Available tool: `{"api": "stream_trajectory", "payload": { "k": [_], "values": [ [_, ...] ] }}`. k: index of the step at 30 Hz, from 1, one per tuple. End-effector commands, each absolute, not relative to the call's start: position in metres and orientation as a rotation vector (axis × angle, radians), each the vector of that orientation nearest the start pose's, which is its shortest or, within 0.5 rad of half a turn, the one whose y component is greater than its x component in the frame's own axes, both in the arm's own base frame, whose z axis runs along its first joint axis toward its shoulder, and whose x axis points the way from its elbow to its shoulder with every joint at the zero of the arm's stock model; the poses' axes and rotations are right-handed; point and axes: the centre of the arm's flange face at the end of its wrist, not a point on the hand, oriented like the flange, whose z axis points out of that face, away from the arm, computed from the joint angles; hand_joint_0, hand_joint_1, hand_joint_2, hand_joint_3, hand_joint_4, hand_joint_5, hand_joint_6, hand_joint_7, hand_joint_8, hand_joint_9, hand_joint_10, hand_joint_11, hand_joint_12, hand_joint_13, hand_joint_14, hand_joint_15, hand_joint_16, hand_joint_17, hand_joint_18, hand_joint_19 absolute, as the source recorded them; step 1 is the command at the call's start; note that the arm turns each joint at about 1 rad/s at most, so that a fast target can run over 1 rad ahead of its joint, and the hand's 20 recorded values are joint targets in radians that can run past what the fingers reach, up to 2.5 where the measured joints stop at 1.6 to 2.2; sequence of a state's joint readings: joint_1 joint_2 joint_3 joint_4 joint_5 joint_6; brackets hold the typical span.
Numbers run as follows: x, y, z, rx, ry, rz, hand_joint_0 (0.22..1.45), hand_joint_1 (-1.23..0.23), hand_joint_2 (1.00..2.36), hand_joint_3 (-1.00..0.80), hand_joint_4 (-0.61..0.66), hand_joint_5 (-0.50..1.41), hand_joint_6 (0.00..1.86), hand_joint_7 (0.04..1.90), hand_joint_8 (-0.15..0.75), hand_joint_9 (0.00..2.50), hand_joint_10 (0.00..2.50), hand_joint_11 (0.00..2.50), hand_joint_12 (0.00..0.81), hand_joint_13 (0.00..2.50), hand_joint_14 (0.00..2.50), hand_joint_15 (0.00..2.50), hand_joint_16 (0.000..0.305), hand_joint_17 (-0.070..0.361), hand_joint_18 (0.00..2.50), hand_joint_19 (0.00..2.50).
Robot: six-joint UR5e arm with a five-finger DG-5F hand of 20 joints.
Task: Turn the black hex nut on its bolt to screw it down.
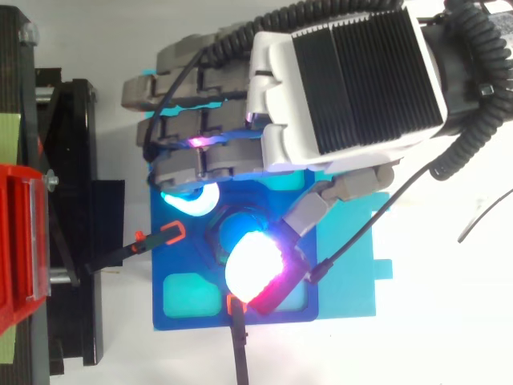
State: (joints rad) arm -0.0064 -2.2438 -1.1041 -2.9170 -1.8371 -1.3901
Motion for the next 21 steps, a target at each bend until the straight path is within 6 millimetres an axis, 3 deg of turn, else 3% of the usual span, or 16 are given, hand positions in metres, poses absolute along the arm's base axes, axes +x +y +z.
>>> {"api": "stream_trajectory", "payload": {
  "k": [1, 18, 21],
  "values": [
    [0.750, -0.105, 0.325, -0.071, 1.545, 0.346, 0.49, -0.26, 1.00, -0.50, 0.19, -0.06, 0.50, 1.20, 0.236, 0.66, 0.00, 0.04, 0.348, 0.44, 0.00, 0.00, 0.052, 0.117, 0.44, 0.29],
    [0.757, -0.048, 0.321, -0.066, 1.560, 0.343, 0.49, -0.26, 1.00, -0.50, 0.22, -0.08, 0.50, 1.00, 0.236, 0.66, 0.00, 0.03, 0.350, 0.44, 0.00, 0.00, 0.052, 0.117, 0.44, 0.28],
    [0.759, -0.042, 0.309, -0.069, 1.583, 0.348, 0.49, -0.26, 1.00, -0.50, 0.23, -0.09, 0.50, 0.97, 0.233, 0.65, 0.00, 0.03, 0.351, 0.44, 0.00, 0.00, 0.052, 0.117, 0.44, 0.29]
  ]
}}
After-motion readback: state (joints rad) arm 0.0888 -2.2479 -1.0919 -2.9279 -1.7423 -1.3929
